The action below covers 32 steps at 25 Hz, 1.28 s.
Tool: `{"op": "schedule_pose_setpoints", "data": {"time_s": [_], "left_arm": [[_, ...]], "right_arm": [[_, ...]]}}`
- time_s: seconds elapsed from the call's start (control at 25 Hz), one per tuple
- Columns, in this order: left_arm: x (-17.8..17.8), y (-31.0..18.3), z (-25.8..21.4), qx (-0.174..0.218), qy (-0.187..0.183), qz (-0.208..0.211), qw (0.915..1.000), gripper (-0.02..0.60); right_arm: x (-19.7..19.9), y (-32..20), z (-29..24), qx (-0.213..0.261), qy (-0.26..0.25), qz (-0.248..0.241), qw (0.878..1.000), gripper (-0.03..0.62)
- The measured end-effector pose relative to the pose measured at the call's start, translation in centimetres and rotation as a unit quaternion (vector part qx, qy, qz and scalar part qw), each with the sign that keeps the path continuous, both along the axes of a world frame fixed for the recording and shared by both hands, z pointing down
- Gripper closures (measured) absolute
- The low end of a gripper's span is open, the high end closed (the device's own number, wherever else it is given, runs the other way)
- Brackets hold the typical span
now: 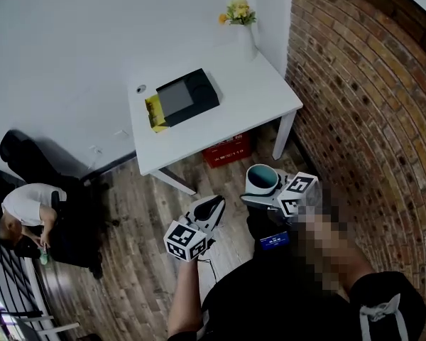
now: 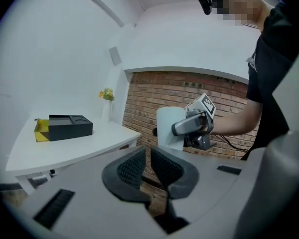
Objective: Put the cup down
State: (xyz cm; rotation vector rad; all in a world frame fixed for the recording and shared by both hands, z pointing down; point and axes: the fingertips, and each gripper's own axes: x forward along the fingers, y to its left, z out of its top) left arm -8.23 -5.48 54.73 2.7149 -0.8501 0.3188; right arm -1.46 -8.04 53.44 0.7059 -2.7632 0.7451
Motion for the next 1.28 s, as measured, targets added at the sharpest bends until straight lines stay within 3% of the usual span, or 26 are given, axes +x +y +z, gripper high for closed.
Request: {"op": "schedule_pose_setpoints", "data": {"time_s": [0.32, 0.48, 0.84, 1.28], "left_arm": [[-0.5, -17.0, -2.6, 0.036, -0.001, -0.054, 0.9979, 0.558], [-0.7, -22.8, -3.4, 0.037, 0.001, -0.074, 0.9965, 0.558], [-1.5, -28.4, -3.4, 0.026, 0.003, -0.094, 0.9952, 0.558], [-3.1, -30.9, -3.9, 0.019, 0.034, -0.075, 0.9964, 0.558]], "right_arm": [[-1.1, -16.0, -0.8, 0.011, -0.008, -0.040, 0.999, 0.209], [-0.9, -22.3, -1.1, 0.006, -0.013, -0.049, 0.999, 0.209], [-2.2, -28.4, -1.0, -0.008, -0.015, -0.066, 0.998, 0.209], [-4.9, -30.7, -2.4, 0.008, -0.005, -0.050, 0.999, 0.209]]}}
